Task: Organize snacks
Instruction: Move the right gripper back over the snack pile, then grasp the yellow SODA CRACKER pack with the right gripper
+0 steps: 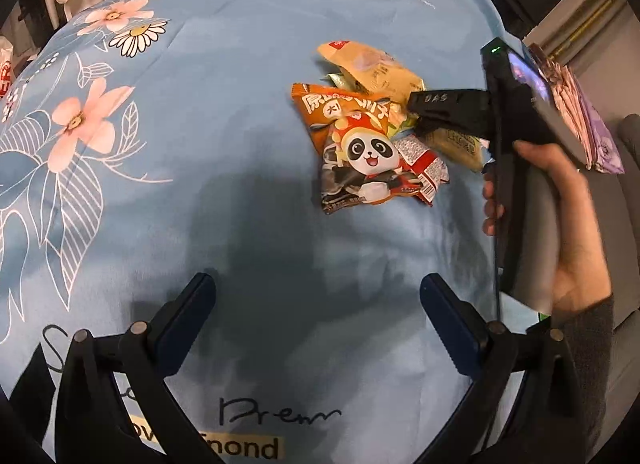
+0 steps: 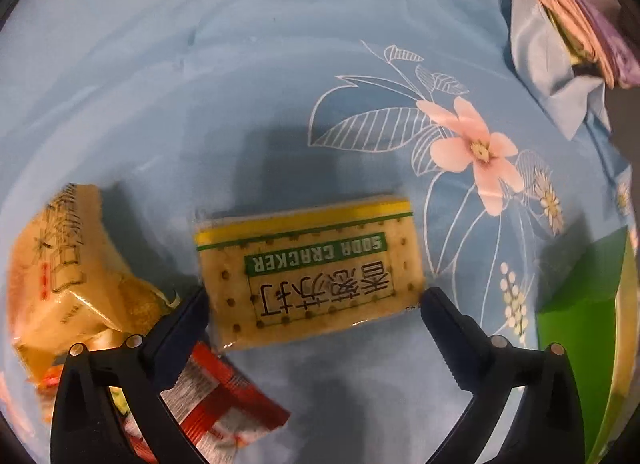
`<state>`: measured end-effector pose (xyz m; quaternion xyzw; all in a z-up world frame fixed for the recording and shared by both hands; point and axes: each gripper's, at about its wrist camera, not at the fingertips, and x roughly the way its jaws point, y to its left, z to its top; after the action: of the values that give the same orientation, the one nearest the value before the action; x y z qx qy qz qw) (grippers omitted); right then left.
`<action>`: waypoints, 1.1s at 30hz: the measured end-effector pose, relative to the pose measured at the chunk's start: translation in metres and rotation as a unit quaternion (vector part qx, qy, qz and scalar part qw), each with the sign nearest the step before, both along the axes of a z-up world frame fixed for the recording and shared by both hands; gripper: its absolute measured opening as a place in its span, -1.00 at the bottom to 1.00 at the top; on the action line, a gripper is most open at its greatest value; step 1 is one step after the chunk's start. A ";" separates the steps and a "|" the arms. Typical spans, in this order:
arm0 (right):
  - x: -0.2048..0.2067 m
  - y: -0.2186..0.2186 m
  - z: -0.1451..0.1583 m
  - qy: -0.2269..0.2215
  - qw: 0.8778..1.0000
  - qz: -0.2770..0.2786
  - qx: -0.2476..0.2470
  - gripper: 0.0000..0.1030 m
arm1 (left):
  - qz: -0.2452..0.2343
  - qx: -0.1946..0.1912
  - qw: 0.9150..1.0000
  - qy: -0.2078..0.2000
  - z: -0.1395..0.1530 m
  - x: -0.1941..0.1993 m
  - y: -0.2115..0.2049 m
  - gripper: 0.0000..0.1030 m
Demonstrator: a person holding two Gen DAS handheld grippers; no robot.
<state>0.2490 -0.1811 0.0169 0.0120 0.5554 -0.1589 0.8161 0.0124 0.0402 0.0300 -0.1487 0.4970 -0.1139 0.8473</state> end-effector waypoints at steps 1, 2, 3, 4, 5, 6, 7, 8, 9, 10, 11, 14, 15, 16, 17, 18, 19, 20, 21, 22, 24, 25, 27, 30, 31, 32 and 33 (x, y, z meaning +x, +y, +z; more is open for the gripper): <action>0.001 0.000 0.000 -0.009 1.000 -0.003 0.002 1.00 | 0.001 0.003 1.000 -0.002 0.001 -0.001 0.000 0.99; 0.002 -0.002 0.000 -0.015 1.000 -0.010 0.012 1.00 | 0.001 0.006 1.000 -0.003 0.002 -0.001 0.001 0.99; 0.000 -0.007 0.000 -0.020 0.999 -0.019 0.033 0.99 | 0.000 0.010 1.000 -0.004 0.002 -0.001 0.000 0.99; -0.004 -0.013 -0.002 -0.024 0.997 -0.026 0.062 0.92 | 0.000 0.012 1.000 -0.004 0.002 -0.001 0.001 0.99; -0.010 -0.021 -0.001 -0.041 0.995 -0.029 0.088 0.88 | -0.001 0.012 1.000 -0.002 0.002 -0.001 0.001 0.99; -0.008 -0.020 0.003 -0.045 0.995 -0.023 0.088 0.75 | -0.002 0.011 1.000 -0.001 0.001 0.000 0.000 0.99; -0.010 -0.021 0.005 -0.043 0.996 -0.015 0.082 0.69 | -0.004 0.009 1.000 0.000 0.002 -0.001 0.001 0.99; -0.015 -0.021 0.007 -0.042 0.996 -0.001 0.074 0.52 | -0.004 0.008 1.000 0.000 0.002 -0.002 0.001 0.99; -0.019 -0.022 0.009 -0.042 0.996 0.008 0.078 0.34 | -0.005 0.008 1.000 -0.001 0.003 -0.003 0.001 0.99; -0.024 -0.023 0.012 -0.042 0.995 0.016 0.087 0.27 | -0.005 0.008 1.000 -0.004 0.004 -0.002 0.002 0.99; -0.030 -0.026 0.014 -0.042 0.994 0.024 0.099 0.11 | -0.002 0.007 1.000 -0.007 0.006 -0.004 0.004 0.99; -0.045 -0.034 0.017 -0.037 0.991 0.039 0.124 -0.24 | 0.005 0.002 1.000 -0.008 0.006 -0.006 0.006 0.99; -0.051 -0.037 0.018 -0.034 0.990 0.043 0.130 -0.34 | 0.007 -0.001 1.000 -0.005 0.006 -0.007 0.006 0.99; -0.056 -0.039 0.019 -0.033 0.989 0.045 0.138 -0.37 | 0.007 -0.005 1.000 0.000 0.005 -0.008 0.007 0.99; -0.061 -0.042 0.020 -0.032 0.987 0.046 0.150 -0.40 | 0.005 -0.009 1.000 0.005 0.003 -0.008 0.006 0.99; -0.065 -0.047 0.021 -0.031 0.985 0.045 0.163 -0.40 | 0.004 -0.011 1.000 0.009 0.003 -0.008 0.005 0.99; -0.065 -0.057 0.022 -0.030 0.983 0.040 0.176 -0.40 | 0.003 -0.011 1.000 0.011 0.002 -0.008 0.003 0.99; -0.065 -0.066 0.025 -0.030 0.980 0.027 0.194 -0.40 | 0.003 -0.010 1.000 0.011 0.003 -0.009 0.001 0.99; -0.067 -0.070 0.026 -0.032 0.978 0.016 0.207 -0.38 | 0.003 -0.008 1.000 0.010 0.003 -0.010 -0.001 0.99; -0.068 -0.076 0.028 -0.034 0.974 0.003 0.223 -0.34 | 0.003 -0.004 1.000 0.008 0.004 -0.011 -0.004 0.99; -0.059 -0.091 0.031 -0.042 0.967 -0.028 0.248 0.10 | -0.001 -0.003 1.000 0.007 0.004 -0.010 -0.009 0.99; -0.054 -0.094 0.034 -0.051 0.967 -0.036 0.249 0.24 | -0.004 -0.005 1.000 0.008 0.004 -0.008 -0.012 0.99; -0.039 -0.099 0.036 -0.059 0.969 -0.049 0.234 0.51 | -0.009 -0.012 1.000 0.012 0.003 -0.004 -0.017 0.99; -0.022 -0.082 0.031 -0.056 0.967 -0.069 0.240 0.51 | -0.005 -0.020 1.000 0.008 0.005 0.000 -0.019 0.99; -0.012 -0.080 0.025 -0.049 0.964 -0.077 0.251 0.51 | -0.004 -0.021 1.000 0.005 0.006 0.000 -0.019 0.99; -0.007 -0.078 0.019 -0.042 0.962 -0.090 0.254 0.54 | -0.006 -0.019 1.000 0.001 0.007 0.001 -0.019 0.99; 0.000 -0.078 0.018 -0.049 0.961 -0.110 0.249 0.70 | -0.007 -0.014 1.000 -0.001 0.008 0.001 -0.019 0.99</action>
<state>0.2486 -0.2593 0.0345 0.2835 0.5318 -0.1042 0.7912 0.0131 0.0216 0.0378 -0.1570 0.4953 -0.1273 0.8449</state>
